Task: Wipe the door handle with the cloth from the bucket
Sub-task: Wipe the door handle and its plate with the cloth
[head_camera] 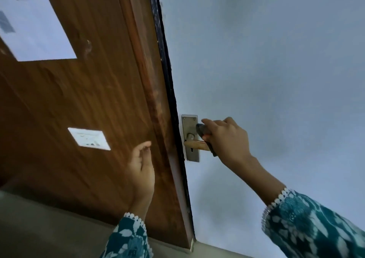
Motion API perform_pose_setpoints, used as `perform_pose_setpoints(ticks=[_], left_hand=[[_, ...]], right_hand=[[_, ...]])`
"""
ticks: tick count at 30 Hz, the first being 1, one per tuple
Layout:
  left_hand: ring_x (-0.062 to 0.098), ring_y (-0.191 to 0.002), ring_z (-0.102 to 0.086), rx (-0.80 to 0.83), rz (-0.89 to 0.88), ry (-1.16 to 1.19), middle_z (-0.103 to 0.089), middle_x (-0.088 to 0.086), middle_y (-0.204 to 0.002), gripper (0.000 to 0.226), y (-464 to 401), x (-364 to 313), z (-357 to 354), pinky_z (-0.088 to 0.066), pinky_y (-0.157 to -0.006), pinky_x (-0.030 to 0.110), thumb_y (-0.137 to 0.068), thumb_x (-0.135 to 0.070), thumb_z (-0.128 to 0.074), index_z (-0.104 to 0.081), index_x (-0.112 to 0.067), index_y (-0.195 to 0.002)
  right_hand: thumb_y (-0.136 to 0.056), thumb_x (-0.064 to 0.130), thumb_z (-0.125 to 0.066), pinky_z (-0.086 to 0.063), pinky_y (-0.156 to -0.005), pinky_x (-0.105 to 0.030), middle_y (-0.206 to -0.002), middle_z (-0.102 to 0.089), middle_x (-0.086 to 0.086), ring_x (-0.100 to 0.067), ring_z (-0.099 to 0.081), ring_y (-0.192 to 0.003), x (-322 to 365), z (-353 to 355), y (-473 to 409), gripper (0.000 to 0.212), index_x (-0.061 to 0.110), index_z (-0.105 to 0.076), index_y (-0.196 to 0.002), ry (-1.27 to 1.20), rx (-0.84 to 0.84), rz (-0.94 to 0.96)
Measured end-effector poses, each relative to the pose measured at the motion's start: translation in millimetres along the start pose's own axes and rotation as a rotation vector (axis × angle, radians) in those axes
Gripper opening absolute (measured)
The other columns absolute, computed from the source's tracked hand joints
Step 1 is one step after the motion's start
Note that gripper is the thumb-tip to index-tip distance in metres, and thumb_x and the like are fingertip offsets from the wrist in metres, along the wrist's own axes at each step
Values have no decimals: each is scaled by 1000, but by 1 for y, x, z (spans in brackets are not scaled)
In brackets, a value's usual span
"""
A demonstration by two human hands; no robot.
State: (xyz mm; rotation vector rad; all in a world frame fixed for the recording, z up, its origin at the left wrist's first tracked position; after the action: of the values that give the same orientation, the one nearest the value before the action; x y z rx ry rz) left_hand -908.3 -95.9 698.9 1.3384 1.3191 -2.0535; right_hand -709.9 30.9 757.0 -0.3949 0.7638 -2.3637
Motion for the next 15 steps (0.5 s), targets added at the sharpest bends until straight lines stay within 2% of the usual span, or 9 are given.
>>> perform_pose_setpoints(ticks=[2, 3, 5, 8, 10, 12, 15], left_hand=[[17, -118, -54, 81, -286, -141, -59, 6, -125, 32, -21, -12, -12, -45, -99, 34, -96, -22, -46, -56, -8, -124], [23, -130, -45, 114, -416, -211, -53, 12, -135, 38, -31, -16, -20, -38, -107, 39, -95, -22, -45, -52, -5, -128], [29, -142, -26, 126, -611, -364, -38, 16, -147, 45, -49, -24, -35, -24, -114, 45, -96, -24, -44, -44, -3, -136], [26, -146, -8, 98, -759, -519, -20, 16, -154, 56, -72, -33, -54, -9, -116, 51, -96, -31, -40, -28, -5, -145], [24, -146, 0, 59, -817, -544, -20, 19, -153, 61, -84, -32, -67, -1, -115, 53, -98, -35, -35, -17, -6, -148], [20, -147, 5, -2, -871, -557, -22, 19, -152, 63, -88, -31, -75, 2, -115, 53, -100, -37, -32, -6, -10, -151], [19, -147, 4, -82, -937, -547, -22, 17, -150, 65, -85, -26, -78, 1, -114, 54, -101, -36, -33, 0, -13, -151]], right_hand=[[-74, 23, -71, -16, -44, -16, -63, -67, 6, -21, -56, -66, 10, -13, -9, 8, 22, -69, -81, 101, 17, -25], [-72, 24, -74, -16, -44, -17, -59, -66, 8, -20, -56, -65, 14, -17, -11, 7, 22, -69, -77, 133, 17, -32], [-70, 28, -77, -21, -44, -20, -58, -64, 10, -18, -55, -64, 23, -20, -12, 11, 23, -69, -75, 166, -18, -12], [-69, 28, -76, -29, -44, -22, -67, -67, 5, -22, -57, -68, 43, -23, -12, 17, 19, -70, -82, 168, -84, 59], [-73, 19, -72, -39, -46, -26, -75, -67, 0, -25, -58, -73, 61, -37, -11, 18, 17, -71, -91, 207, -114, 128], [-80, 12, -59, -46, -55, -31, -81, -68, -4, -25, -58, -76, 75, -57, -9, 19, 14, -71, -95, 263, -92, 163], [-84, 8, -39, -49, -61, -33, -88, -71, -6, -25, -60, -79, 83, -77, -4, 35, 11, -72, -96, 347, -61, 160]])
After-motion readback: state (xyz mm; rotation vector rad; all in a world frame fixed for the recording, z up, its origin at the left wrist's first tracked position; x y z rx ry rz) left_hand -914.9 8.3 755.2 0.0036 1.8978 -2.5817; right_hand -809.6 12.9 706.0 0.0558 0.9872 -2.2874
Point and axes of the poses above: each hand's wrist, its own y-axis away from the middle knuckle, its own z-axis out of the back of the hand, x = y × z, the point moved 9 cm from there along -y, towards the middle knuckle
